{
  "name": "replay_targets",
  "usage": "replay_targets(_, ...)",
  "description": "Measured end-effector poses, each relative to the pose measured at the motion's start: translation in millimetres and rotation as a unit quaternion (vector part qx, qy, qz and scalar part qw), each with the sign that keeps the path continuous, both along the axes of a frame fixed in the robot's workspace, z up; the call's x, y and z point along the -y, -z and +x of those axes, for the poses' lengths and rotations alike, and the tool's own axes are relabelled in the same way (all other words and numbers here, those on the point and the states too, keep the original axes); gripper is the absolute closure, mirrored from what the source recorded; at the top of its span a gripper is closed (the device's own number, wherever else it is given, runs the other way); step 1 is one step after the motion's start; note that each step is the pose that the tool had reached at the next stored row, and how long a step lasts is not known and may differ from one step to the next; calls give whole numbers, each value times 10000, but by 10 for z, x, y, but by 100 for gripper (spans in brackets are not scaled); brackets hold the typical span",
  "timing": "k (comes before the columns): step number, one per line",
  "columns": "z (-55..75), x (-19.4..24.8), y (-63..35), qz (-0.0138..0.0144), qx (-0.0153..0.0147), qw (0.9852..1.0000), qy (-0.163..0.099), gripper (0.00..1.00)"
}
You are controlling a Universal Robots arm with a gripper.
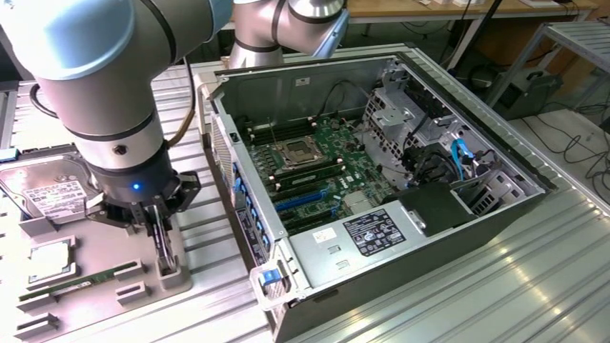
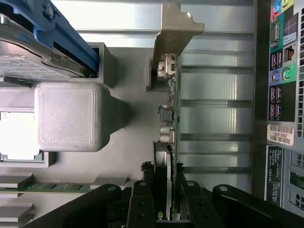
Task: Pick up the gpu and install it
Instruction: 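Pick up the gpu and move the gpu toward the slot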
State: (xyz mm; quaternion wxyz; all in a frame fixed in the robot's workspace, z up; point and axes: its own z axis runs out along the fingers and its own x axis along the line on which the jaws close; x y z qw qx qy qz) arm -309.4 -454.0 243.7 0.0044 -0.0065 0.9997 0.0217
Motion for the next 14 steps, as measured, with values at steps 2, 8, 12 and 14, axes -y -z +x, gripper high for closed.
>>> replay_targets(2, 0, 0, -51, 0, 0, 10000, 0, 73)
replay_targets(8, 0, 0, -147, 0, 0, 10000, 0, 73)
replay_targets(12, 0, 0, -194, 1, 0, 10000, 0, 73)
replay_targets(14, 0, 0, -215, 1, 0, 10000, 0, 73)
